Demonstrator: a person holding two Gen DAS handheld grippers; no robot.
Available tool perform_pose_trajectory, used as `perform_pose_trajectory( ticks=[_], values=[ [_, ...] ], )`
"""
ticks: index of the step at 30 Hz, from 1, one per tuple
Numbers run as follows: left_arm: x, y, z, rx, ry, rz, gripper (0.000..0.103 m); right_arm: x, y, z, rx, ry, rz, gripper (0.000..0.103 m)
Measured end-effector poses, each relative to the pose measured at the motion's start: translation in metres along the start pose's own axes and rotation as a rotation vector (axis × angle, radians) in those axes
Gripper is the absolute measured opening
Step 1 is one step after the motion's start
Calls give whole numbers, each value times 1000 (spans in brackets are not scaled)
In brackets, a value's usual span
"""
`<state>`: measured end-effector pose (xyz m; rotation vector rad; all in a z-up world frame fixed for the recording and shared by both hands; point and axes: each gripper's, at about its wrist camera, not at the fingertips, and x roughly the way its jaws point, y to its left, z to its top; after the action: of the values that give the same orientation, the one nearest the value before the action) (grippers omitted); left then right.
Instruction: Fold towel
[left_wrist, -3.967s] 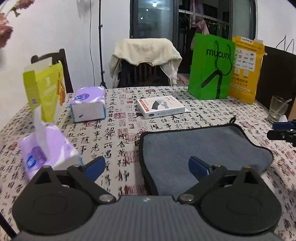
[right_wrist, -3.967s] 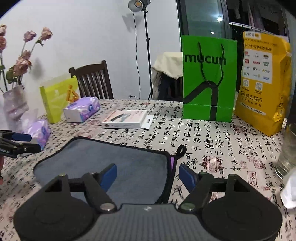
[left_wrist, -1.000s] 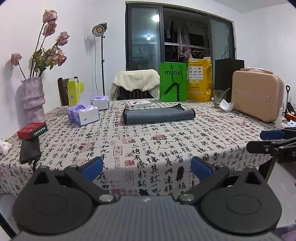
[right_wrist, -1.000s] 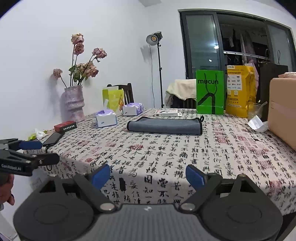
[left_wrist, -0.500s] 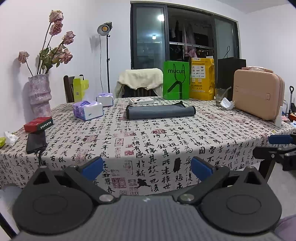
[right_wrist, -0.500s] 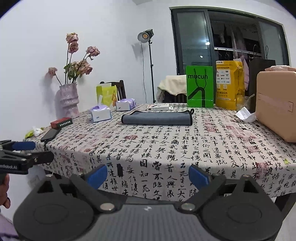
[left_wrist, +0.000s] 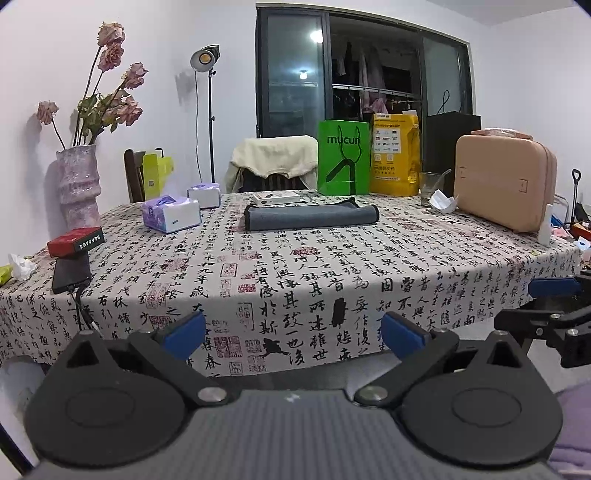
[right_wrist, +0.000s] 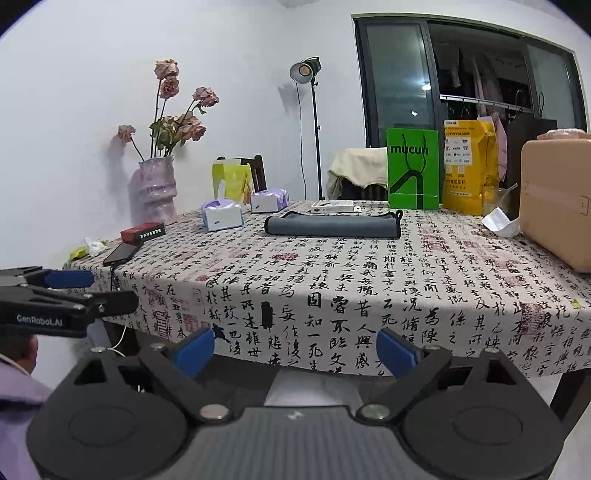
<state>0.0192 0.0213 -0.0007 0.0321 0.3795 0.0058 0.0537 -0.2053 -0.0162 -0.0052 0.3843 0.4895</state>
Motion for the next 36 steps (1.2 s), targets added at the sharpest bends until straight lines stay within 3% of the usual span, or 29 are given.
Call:
perform_pose_trajectory(
  ticks=[23,36],
  values=[
    [-20,-3,-17,22,3,0,103,-26,13,-17,-25,-24,7,95],
    [-20,-5,-17,29,-2,-2,103,-26,11,-17,-16,-30,2,100]
  ],
)
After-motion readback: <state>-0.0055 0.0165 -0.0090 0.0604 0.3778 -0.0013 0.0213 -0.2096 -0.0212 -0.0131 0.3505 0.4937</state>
